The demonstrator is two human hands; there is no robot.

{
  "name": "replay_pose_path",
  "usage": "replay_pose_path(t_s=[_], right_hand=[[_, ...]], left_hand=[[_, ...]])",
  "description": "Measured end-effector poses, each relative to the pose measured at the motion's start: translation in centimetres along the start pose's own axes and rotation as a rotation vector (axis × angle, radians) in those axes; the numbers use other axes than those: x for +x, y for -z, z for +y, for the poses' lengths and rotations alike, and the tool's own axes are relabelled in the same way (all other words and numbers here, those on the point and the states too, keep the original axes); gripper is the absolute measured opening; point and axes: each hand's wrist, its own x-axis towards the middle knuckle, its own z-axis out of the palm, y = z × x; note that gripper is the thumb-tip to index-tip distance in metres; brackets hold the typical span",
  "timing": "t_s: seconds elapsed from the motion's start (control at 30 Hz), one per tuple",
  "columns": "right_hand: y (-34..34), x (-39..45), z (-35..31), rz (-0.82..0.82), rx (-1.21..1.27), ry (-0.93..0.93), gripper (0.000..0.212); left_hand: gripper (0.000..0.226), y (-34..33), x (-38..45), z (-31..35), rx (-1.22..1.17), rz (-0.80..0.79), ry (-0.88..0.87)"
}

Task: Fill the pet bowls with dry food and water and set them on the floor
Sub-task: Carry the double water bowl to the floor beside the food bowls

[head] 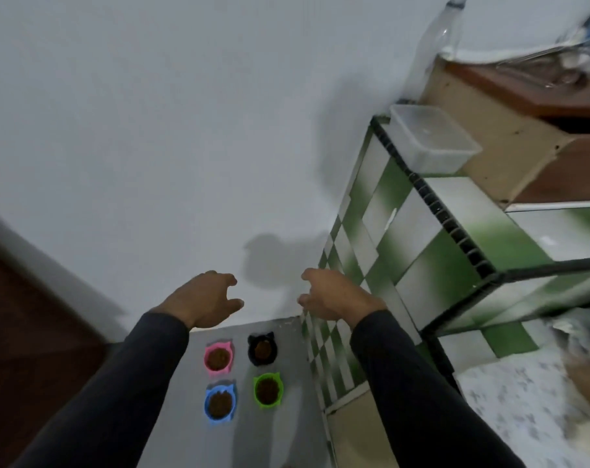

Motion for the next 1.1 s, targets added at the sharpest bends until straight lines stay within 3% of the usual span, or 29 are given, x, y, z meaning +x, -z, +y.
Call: replay_pose_path(t_s=[0.2,0.4,0.47,0.73,0.83,1.1], right_hand=[[3.2,-3.3,-0.5,0.126,0.003,-0.07,0.049],[3.7,-9.1,-2.1,0.24,0.062,-0.195,0.041],[2.9,-11.2,-2.6,0.289,0.098,-0.241,0.034],[-2.3,-19.4,-4.5,0.355,0.11,-0.425,0.042],[-3.6,-22.4,-4.6,0.385,0.117,-0.48,0.036],[-7.1,-32.3,-2.4,0.411,0.144,-0.688,0.047]], left_hand=[[0.06,3.2,-0.5,1.5,0.029,0.127,-0.082],[0.062,4.9,-2.1,2.5,0.144,0.137,-0.223],[0.062,5.1,-3.0,2.9,0.193,0.134,-0.274],[0.061,4.1,-7.3,3.8,0.316,0.099,-0.467],[0.06,3.1,-9.1,4.9,0.324,0.082,-0.538],[0.044,-1.3,-14.3,9.7,0.289,0.023,-0.706]])
